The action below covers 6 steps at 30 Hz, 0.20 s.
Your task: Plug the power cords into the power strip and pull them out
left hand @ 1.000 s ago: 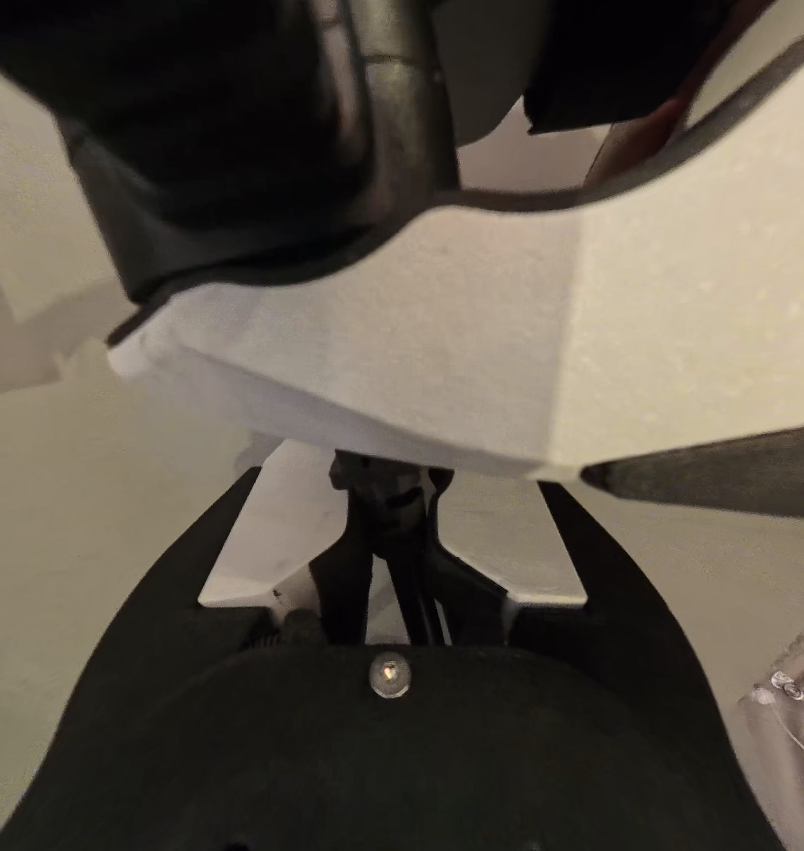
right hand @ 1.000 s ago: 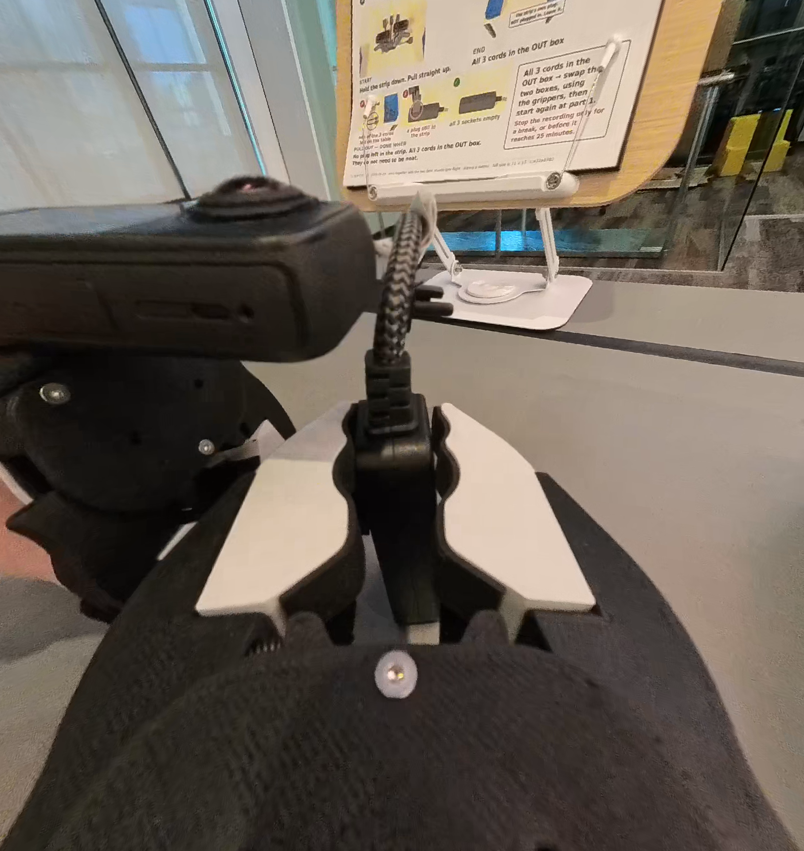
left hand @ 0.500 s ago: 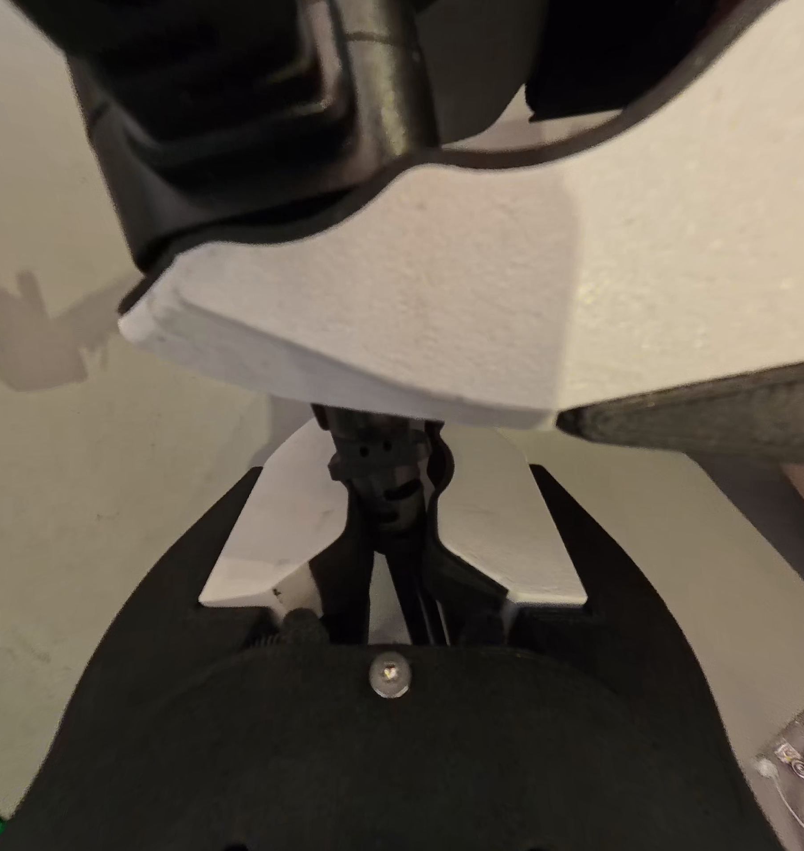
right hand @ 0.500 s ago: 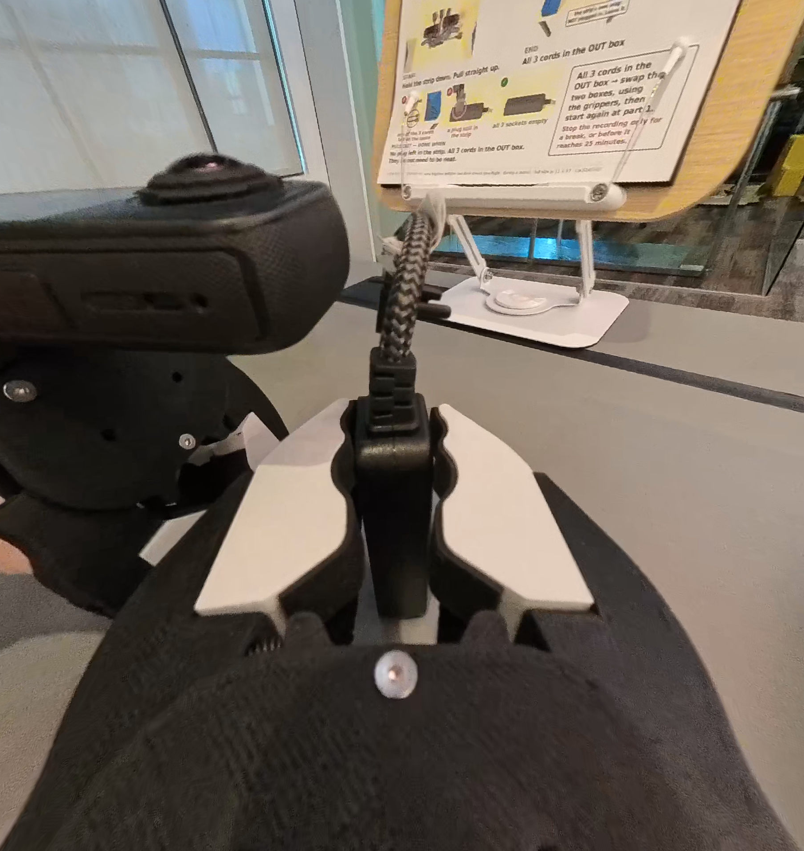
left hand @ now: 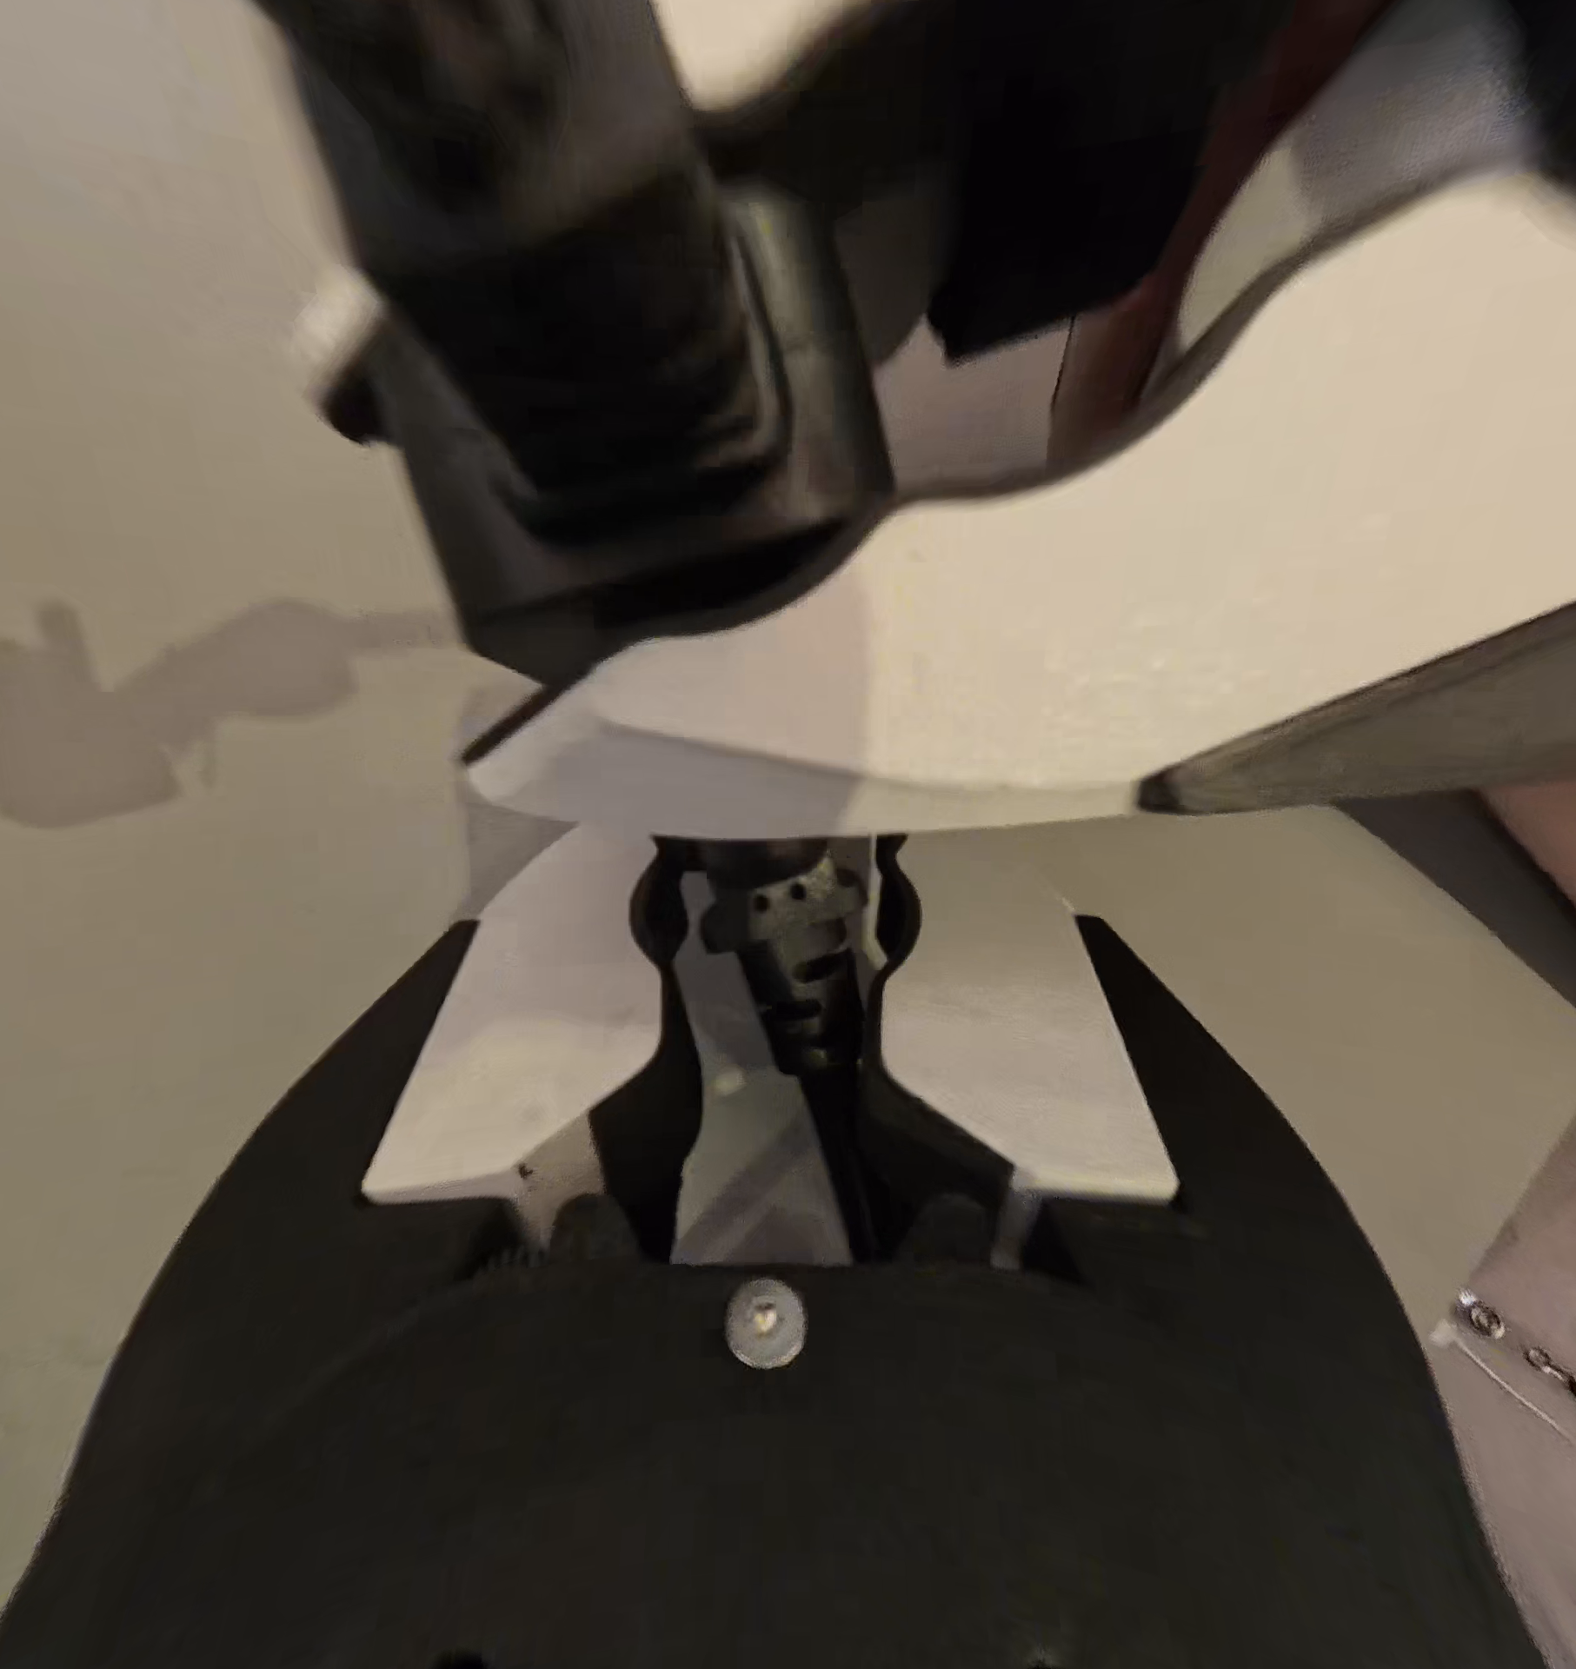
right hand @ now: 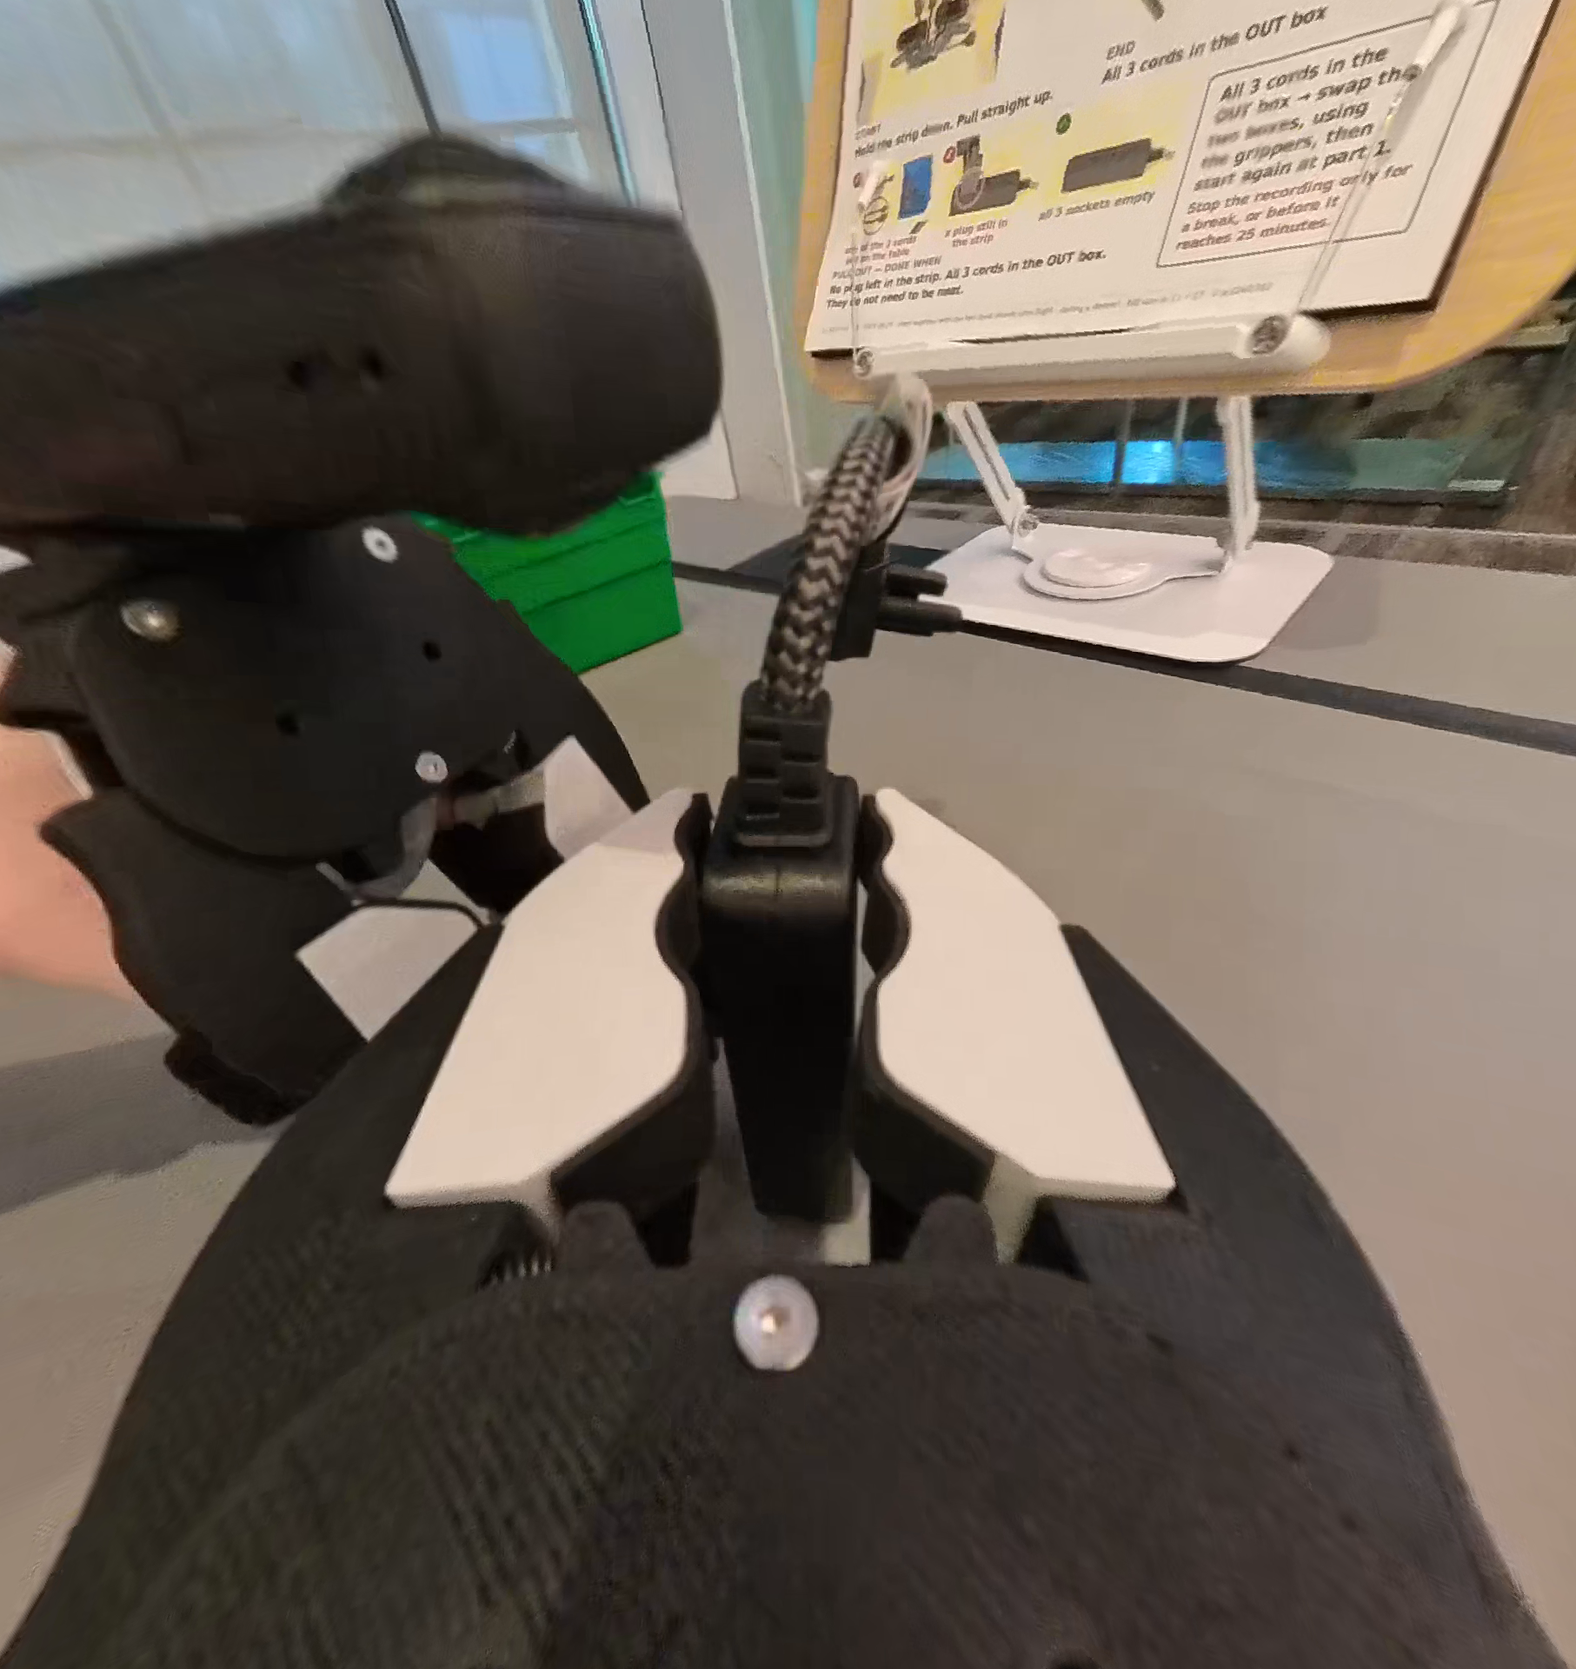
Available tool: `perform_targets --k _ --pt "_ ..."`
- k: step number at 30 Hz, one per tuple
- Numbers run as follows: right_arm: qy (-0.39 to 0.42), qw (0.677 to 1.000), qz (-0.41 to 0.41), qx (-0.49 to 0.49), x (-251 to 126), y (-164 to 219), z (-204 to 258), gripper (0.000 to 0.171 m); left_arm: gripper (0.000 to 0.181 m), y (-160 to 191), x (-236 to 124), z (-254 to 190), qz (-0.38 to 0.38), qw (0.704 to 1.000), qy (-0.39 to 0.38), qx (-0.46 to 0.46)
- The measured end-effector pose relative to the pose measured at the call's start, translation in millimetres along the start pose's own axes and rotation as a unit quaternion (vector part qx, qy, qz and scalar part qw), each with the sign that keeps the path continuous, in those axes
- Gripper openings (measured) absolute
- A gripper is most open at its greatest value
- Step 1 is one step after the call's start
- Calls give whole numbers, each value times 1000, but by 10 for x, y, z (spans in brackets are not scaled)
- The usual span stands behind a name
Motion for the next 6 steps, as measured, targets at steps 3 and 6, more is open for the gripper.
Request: perform_targets --k 3,6 --pt "1 1000 -8 17 29 10 35 30 35 -90 -107 29 -14 1000 6 1" --pt "8 1000 -7 12 46 11 53 31 36 -87 -16 46 66 996 -30 52"
Point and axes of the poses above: each gripper's, where its closed fingertips meet, x out along the fingers, y out of its underside, z = x × y across the jaws, the point moved 7 cm from there along -x, back along the fingers, and after that the axes turned 7 degrees about -y, right-handed, at the moved point
